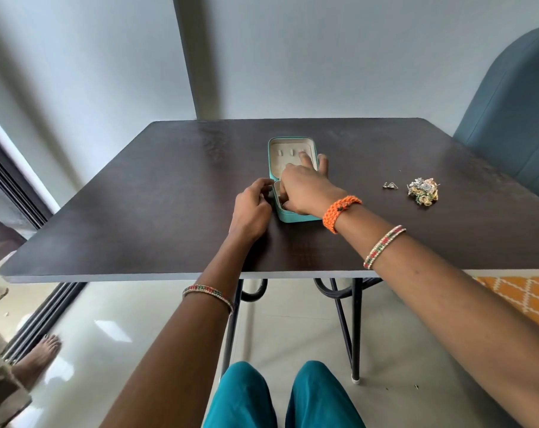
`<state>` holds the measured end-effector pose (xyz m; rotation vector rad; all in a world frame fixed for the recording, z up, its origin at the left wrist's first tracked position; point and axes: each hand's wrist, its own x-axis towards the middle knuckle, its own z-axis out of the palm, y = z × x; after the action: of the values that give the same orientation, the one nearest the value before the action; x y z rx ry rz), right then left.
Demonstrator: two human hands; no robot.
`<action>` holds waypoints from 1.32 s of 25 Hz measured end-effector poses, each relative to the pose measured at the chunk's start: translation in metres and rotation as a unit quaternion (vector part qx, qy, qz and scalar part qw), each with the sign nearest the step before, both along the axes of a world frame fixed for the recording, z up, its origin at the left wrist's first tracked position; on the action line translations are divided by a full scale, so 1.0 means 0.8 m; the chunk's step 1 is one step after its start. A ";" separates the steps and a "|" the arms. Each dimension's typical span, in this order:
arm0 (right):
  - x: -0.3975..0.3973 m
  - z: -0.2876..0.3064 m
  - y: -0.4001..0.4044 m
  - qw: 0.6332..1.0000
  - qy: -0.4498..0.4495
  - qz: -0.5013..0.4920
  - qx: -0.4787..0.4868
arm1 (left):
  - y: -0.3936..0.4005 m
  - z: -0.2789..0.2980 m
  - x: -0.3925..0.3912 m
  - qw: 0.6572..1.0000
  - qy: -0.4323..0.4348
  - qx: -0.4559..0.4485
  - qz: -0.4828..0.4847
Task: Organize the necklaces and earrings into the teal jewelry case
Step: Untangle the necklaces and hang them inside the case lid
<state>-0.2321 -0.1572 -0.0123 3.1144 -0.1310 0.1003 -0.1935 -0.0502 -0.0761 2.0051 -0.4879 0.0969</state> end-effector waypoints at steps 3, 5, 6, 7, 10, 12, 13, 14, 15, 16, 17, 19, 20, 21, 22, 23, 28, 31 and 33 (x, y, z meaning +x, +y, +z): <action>0.000 -0.001 0.006 1.000 -0.027 0.001 -0.006 | 0.003 -0.003 0.004 1.000 0.000 -0.027 0.013; 0.002 -0.003 0.006 1.000 -0.027 0.005 -0.014 | 0.005 -0.004 0.006 0.999 -0.007 -0.040 0.025; 0.001 -0.005 0.004 0.999 -0.024 0.006 -0.022 | 0.005 -0.005 0.005 0.999 -0.013 -0.041 0.027; 0.000 -0.006 0.002 0.999 -0.025 0.008 -0.022 | 0.004 -0.005 0.004 0.999 -0.017 -0.040 0.026; -0.008 -0.004 -0.008 0.995 -0.086 -0.012 0.052 | 0.005 -0.004 0.003 0.999 -0.019 -0.035 0.030; -0.011 0.000 -0.017 0.982 -0.131 -0.026 0.133 | 0.008 -0.002 0.002 0.998 -0.012 -0.049 0.044; -0.011 0.002 -0.023 0.972 -0.141 -0.029 0.185 | 0.009 -0.002 0.001 0.997 -0.011 -0.063 0.047; -0.011 0.007 -0.028 0.959 -0.141 -0.033 0.245 | 0.010 -0.002 -0.002 0.996 -0.013 -0.075 0.043; -0.013 0.013 -0.032 0.940 -0.135 -0.038 0.310 | 0.011 -0.001 -0.005 0.996 -0.018 -0.082 0.034; -0.017 0.023 -0.033 0.916 -0.121 -0.044 0.380 | 0.013 0.002 -0.009 0.996 -0.020 -0.084 0.022; -0.024 0.033 -0.033 0.887 -0.104 -0.043 0.448 | 0.014 0.005 -0.011 0.996 -0.019 -0.091 0.012; -0.038 0.051 -0.029 0.831 -0.076 -0.018 0.551 | 0.018 0.013 -0.021 0.989 -0.003 -0.151 -0.003; -0.046 0.061 -0.027 0.811 -0.070 0.002 0.581 | 0.020 0.023 -0.029 0.980 0.015 -0.195 -0.016; -0.053 0.070 -0.024 0.799 -0.066 0.017 0.597 | 0.021 0.036 -0.037 0.971 0.039 -0.233 -0.037; -0.061 0.079 -0.021 0.798 -0.066 0.028 0.599 | 0.022 0.051 -0.045 0.963 0.060 -0.253 -0.067; -0.067 0.087 -0.018 0.803 -0.072 0.035 0.591 | 0.024 0.067 -0.053 0.959 0.075 -0.255 -0.101; -0.094 0.127 -0.003 0.863 -0.165 0.054 0.475 | 0.027 0.128 -0.087 0.954 0.076 -0.212 -0.198; -0.110 0.150 -0.007 0.838 -0.237 0.038 0.490 | 0.031 0.141 -0.106 0.949 0.094 -0.231 -0.192; -0.122 0.163 -0.018 0.770 -0.269 0.010 0.579 | 0.038 0.141 -0.114 0.945 0.115 -0.262 -0.156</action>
<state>-0.3294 -0.1719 0.1184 4.1286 -0.2362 1.4473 -0.2847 -0.0194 0.0365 1.3781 -0.5558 -0.1854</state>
